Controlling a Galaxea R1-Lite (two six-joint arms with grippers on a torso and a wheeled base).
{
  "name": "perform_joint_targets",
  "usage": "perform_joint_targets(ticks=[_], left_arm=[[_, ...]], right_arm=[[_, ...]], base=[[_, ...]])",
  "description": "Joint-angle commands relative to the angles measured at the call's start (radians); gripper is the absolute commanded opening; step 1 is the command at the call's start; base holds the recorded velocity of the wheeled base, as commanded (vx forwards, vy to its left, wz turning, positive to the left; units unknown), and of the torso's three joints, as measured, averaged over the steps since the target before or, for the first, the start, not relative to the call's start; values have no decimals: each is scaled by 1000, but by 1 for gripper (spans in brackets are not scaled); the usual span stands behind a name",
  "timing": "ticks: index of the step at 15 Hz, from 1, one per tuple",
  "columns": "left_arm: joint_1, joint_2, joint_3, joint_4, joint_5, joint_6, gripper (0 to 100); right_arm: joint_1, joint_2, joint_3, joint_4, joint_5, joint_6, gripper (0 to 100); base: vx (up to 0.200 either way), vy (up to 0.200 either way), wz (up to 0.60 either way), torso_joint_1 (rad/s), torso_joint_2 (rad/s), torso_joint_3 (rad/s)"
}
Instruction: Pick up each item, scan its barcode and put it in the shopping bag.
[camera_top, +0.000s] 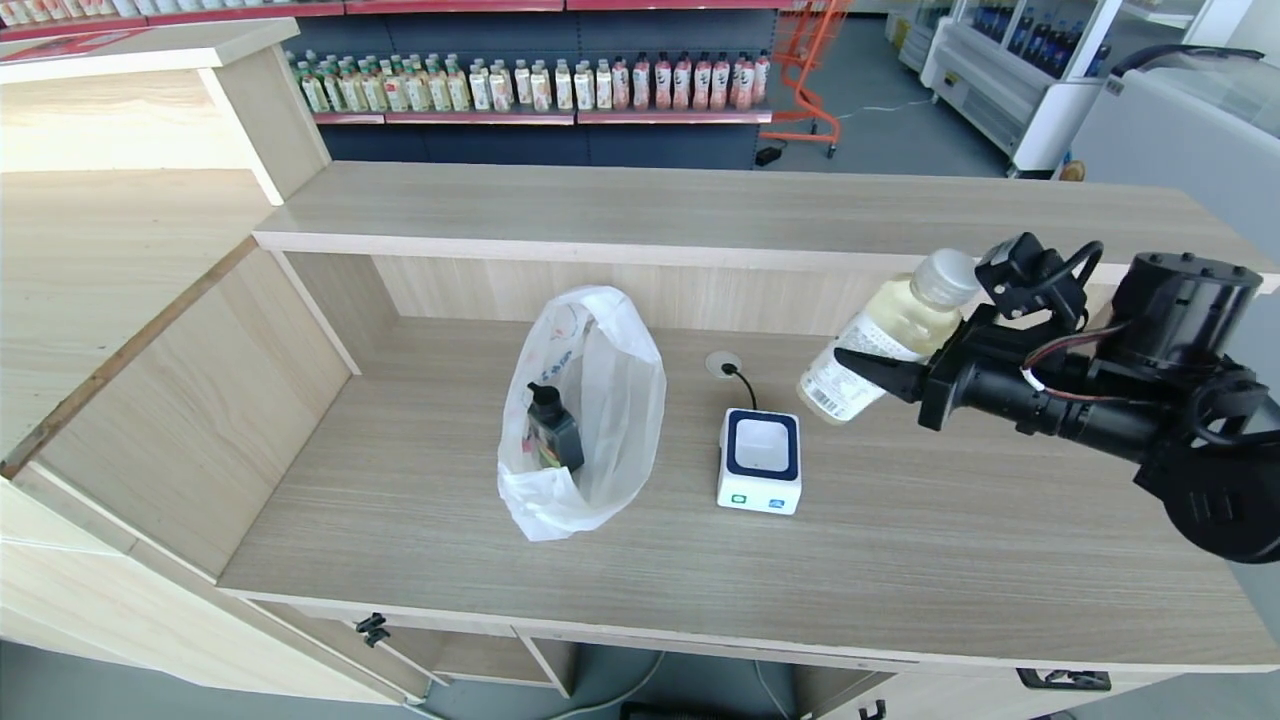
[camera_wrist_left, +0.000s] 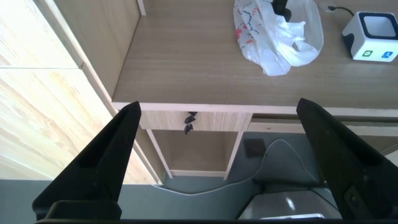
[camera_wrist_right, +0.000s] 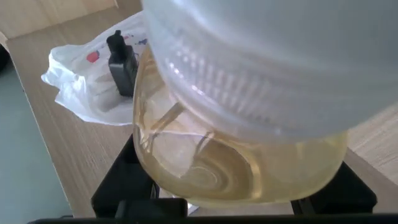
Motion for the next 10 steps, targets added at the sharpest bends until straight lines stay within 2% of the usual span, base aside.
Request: perform_joint_targets(ticks=[1,8,10], left_arm=[[0,2,0,0,1,0,100],[0,2,0,0,0,1,100],[0,2,0,0,1,0,100]], right_arm=[[4,-133,83,0,-41,71,0],[1,-161,169,0,-49,91,0],[8,-142,166,2,-123,143,0]], base=[[0,0,0,0,0,0],[0,0,0,0,0,0],[0,200,0,-2,2,2]])
